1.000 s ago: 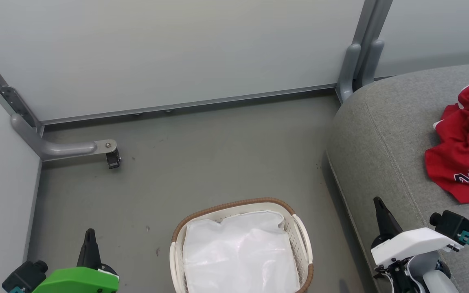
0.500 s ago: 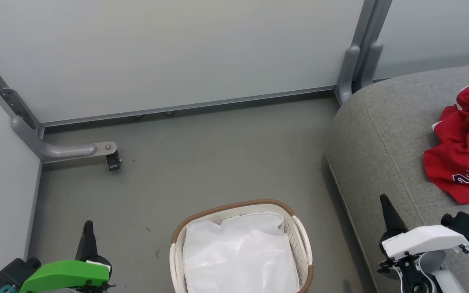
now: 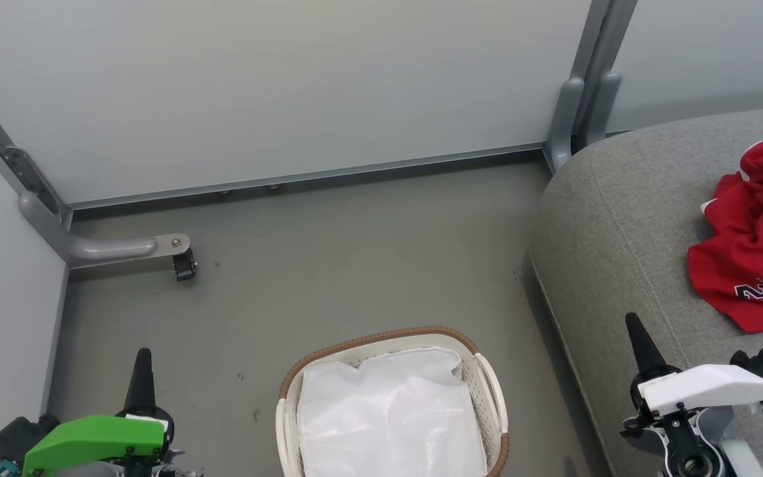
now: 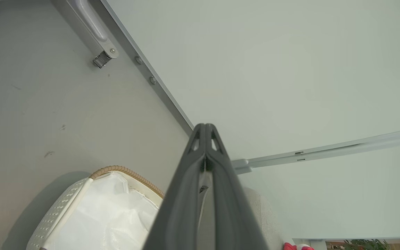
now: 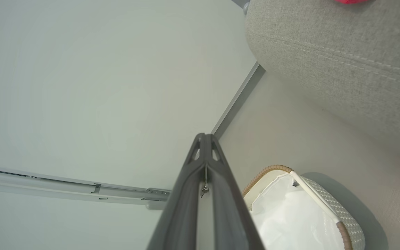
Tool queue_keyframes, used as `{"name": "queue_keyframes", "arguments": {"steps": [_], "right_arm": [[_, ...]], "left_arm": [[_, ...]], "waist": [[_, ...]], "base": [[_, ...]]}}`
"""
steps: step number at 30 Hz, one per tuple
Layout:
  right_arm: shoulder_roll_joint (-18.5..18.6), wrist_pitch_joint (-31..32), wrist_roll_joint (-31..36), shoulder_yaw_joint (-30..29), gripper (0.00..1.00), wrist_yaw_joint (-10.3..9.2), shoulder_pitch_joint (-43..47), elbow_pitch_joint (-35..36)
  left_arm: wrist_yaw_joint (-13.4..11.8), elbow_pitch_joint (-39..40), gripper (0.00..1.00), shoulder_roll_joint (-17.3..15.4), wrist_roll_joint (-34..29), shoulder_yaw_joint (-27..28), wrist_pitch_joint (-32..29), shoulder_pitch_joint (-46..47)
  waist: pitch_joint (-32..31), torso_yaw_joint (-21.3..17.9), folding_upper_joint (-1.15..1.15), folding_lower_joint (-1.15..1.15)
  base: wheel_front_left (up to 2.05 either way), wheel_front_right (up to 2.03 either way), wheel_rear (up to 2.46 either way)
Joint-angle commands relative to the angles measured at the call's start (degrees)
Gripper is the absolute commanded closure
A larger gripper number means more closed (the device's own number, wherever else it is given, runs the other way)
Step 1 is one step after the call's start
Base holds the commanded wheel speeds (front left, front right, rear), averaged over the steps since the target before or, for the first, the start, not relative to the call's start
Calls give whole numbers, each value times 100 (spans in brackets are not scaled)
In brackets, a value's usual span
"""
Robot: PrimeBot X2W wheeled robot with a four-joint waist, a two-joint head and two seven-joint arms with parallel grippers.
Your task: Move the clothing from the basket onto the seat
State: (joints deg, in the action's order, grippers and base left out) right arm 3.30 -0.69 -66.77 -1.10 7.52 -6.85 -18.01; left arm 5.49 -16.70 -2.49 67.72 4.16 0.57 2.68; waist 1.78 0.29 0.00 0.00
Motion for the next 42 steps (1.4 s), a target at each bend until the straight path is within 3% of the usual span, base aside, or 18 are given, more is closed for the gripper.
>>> {"name": "queue_keyframes", "arguments": {"steps": [1, 42], "right_arm": [[16, 45, -149, -45, 100, -3, 9, 81], [-24, 577, -2012, -442, 100, -3, 75, 343]], "left_arm": [[33, 77, 100, -42, 136, 39, -42, 147], [175, 235, 100, -54, 1932, 205, -564, 354]], "waist": [[-4, -1, 0, 0], [-116, -21, 0, 0]], "base": [[0, 0, 0], [0, 0, 0]]}}
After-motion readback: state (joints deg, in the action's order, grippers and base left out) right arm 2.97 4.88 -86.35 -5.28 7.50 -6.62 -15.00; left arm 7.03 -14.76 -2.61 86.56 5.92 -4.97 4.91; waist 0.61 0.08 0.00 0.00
